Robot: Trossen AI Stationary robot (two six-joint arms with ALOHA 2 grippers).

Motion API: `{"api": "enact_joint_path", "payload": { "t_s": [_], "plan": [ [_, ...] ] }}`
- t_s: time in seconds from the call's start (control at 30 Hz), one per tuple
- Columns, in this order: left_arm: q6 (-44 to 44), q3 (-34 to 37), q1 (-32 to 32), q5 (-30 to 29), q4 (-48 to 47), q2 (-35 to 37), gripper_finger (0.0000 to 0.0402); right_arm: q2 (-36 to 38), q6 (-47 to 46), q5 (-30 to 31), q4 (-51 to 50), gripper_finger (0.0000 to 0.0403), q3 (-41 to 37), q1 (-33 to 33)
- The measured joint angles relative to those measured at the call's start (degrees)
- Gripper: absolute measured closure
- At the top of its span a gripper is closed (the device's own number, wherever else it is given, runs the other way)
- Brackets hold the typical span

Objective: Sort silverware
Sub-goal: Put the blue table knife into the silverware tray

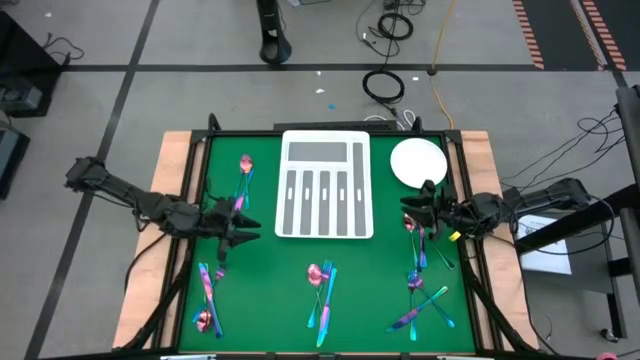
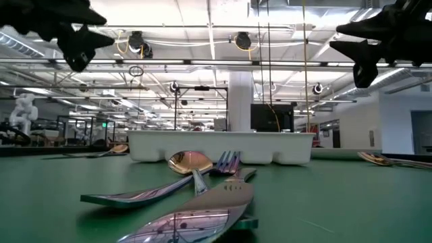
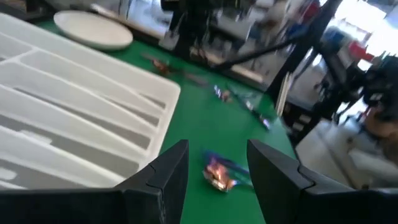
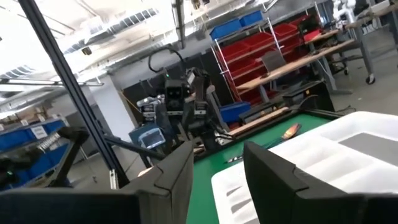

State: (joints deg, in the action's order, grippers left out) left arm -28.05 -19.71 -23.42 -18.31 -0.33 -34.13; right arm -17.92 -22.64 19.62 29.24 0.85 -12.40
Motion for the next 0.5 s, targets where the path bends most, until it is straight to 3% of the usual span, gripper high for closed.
{"api": "enact_joint_path", "payload": {
  "t_s": [0.23, 0.37, 0.5],
  "plan": [
    [-2.7, -15.6, -0.1, 1.0, -16.0, -11.0, 0.0237, -7.8, 4.7, 0.0, 1.2, 0.0273, 4.5, 0.0],
    [-3.7, -23.0, -1.1, 2.0, -19.4, -19.5, 0.0237, -13.4, 8.6, -0.5, 1.0, 0.0273, 10.1, 0.0],
    [-7.1, -29.8, -3.1, 3.0, -26.1, -27.5, 0.0237, -20.8, 11.8, -6.4, -0.9, 0.0273, 17.1, -0.1]
  ]
}}
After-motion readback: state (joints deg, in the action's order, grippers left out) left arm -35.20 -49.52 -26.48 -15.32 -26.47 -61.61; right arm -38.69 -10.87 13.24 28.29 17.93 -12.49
